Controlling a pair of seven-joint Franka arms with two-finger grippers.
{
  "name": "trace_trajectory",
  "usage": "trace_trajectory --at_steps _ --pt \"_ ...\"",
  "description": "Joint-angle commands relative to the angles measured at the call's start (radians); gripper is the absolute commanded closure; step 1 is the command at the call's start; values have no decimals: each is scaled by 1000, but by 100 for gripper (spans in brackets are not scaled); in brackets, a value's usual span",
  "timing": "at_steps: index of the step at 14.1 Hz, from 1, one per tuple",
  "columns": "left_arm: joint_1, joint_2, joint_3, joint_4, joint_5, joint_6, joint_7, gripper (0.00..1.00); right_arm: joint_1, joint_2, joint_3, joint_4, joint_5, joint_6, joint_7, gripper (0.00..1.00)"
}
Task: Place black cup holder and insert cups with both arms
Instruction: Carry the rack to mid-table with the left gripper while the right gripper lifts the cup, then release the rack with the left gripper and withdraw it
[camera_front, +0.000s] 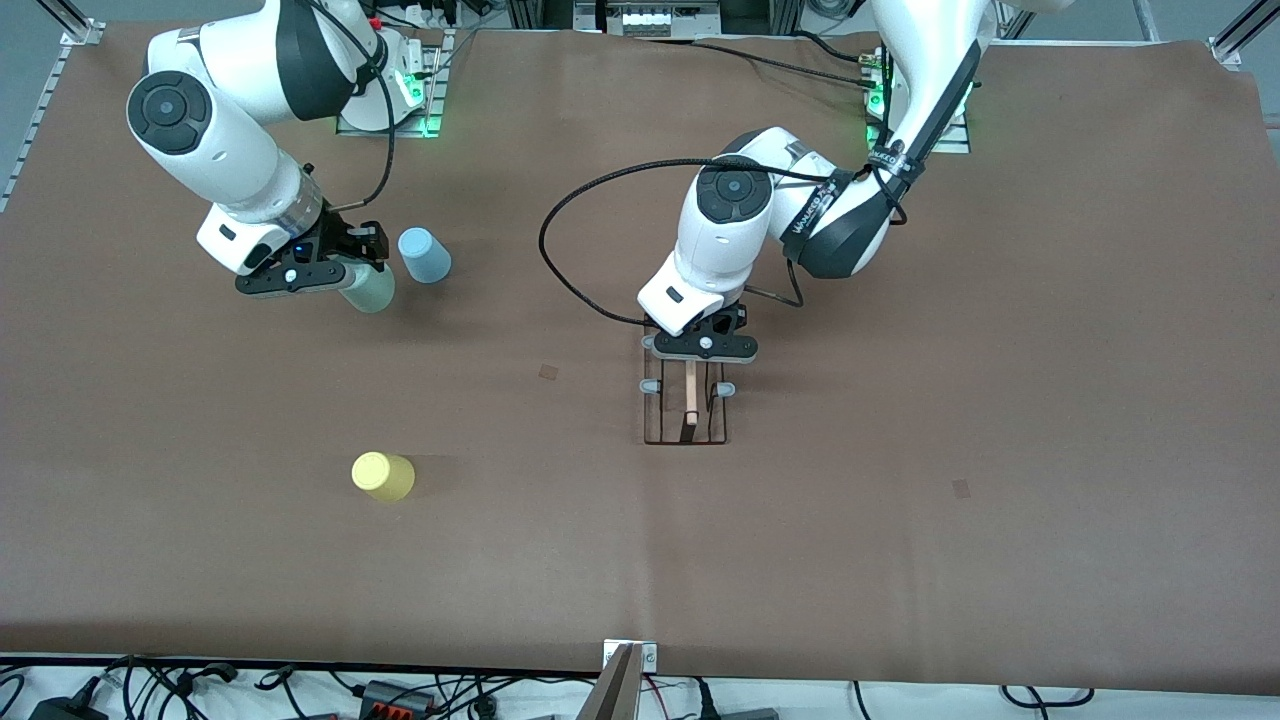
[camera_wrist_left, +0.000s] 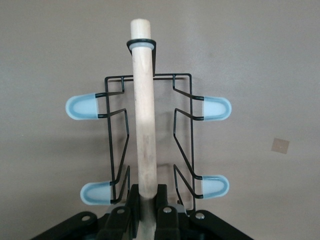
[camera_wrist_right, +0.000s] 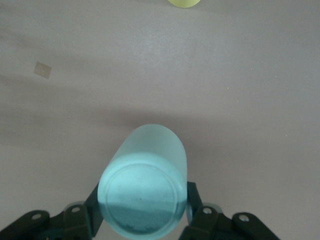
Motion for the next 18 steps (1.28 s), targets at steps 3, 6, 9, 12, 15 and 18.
trace_trajectory --at_steps 3,6,9,12,15,18 --pt "-12 19 6 30 25 -3 -18 96 13 0 -2 -1 -4 10 48 83" --pt "-9 16 9 31 83 -6 -7 0 13 3 -2 -1 1 16 52 83" --pt "4 -13 7 31 114 -29 -13 0 19 7 -1 7 12 14 104 83" --pt "59 -79 7 40 114 -148 14 0 116 29 27 40 13 23 339 83" --pt "135 -139 3 43 112 -231 95 0 229 126 45 189 13 11 576 84" --pt "246 -188 3 45 111 -294 310 0 314 229 75 330 13 20 804 84"
